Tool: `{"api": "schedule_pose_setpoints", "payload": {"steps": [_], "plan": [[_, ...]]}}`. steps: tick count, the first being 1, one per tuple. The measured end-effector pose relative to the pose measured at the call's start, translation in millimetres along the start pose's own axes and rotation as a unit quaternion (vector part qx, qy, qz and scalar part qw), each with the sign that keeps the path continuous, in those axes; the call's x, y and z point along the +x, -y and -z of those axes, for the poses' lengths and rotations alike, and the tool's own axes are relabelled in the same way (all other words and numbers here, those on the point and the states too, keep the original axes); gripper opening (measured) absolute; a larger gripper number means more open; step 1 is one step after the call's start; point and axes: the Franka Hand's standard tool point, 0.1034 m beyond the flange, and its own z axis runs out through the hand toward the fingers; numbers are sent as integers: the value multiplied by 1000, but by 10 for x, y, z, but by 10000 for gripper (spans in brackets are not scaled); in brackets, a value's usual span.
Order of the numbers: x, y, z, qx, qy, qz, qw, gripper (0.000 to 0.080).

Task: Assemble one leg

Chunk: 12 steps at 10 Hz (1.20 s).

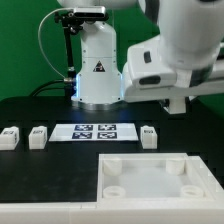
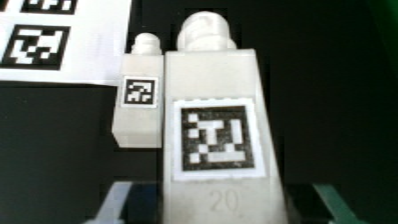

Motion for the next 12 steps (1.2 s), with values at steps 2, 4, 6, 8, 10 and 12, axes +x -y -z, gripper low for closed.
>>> {"api": "schedule_pose_setpoints", "payload": {"steps": [2,4,6,8,10,12], "plan": [[227,29,64,5,-87,0,996,296],[366,-139,263,-9,-178,46,983,296],[325,-231,847,-14,-276,48,960,296],[372,-189,927,-15,-375,49,926,296],[372,-226,890,-17,-449,49,892,296],[616,-214,1113,-19,-565,59,823,296]]}}
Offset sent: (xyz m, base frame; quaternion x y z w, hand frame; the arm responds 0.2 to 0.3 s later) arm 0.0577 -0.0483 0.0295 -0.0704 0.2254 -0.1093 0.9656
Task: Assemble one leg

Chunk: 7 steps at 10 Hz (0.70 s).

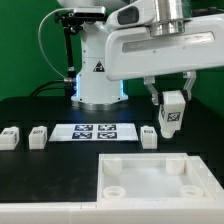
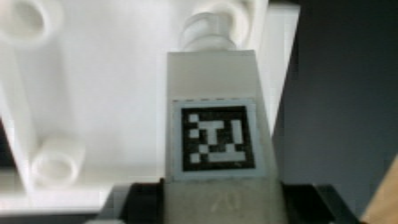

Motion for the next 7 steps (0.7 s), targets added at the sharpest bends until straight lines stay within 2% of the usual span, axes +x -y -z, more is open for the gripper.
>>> {"api": "schedule_pose_setpoints", "payload": {"steps": [1,2,3,4,7], "plan": [[206,3,-67,1,-39,-1,999,296],[398,86,-61,5,-70,-7,998,296],[409,209,-81,7,-104,-10,994,296],[364,212,-114,5,-98,-1,995,296],[373,203,-111,4,-99,-1,995,296]]}}
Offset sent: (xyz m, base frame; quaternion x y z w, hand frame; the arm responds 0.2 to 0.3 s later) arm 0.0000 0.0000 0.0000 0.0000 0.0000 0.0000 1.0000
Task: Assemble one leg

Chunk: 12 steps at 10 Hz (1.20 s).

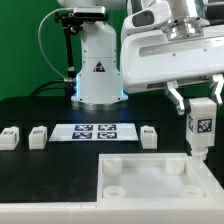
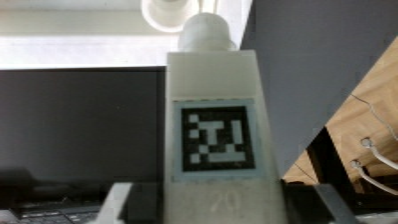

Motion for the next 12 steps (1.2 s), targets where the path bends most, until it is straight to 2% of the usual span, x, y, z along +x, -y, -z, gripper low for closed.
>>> {"api": "schedule_pose_setpoints", "payload": {"steps": [2,3,4,7,12], "plan": [[44,-53,-23,-5,8,17,1000,296],[132,-146,-53,-12,3,29,1000,296],[147,-196,-119,-15,2,29,999,296],[-21,-217,-270,-17,10,29,999,296],[-109,-184,-417,-15,19,30,999,296]]}}
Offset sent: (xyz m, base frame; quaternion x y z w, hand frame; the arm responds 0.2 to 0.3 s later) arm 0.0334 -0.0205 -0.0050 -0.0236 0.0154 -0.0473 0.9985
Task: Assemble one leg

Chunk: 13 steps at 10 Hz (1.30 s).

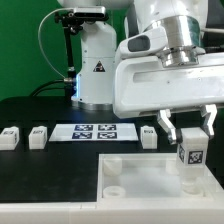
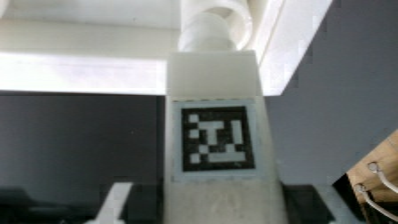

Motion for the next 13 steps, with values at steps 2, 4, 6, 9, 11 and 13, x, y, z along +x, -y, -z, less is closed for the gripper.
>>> {"api": "schedule_pose_setpoints", "payload": {"steps": [2,4,6,9,11,13], "plan": [[-3,28,-17,2,-2,1,1000,296],[-30,50,-28,3,-3,2,1000,296],[-84,64,-68,3,1,3,1000,296],[-95,52,-94,1,-11,3,1000,296],[-96,50,-95,1,-11,3,1000,453],[-96,50,-96,1,-11,3,1000,576]]}}
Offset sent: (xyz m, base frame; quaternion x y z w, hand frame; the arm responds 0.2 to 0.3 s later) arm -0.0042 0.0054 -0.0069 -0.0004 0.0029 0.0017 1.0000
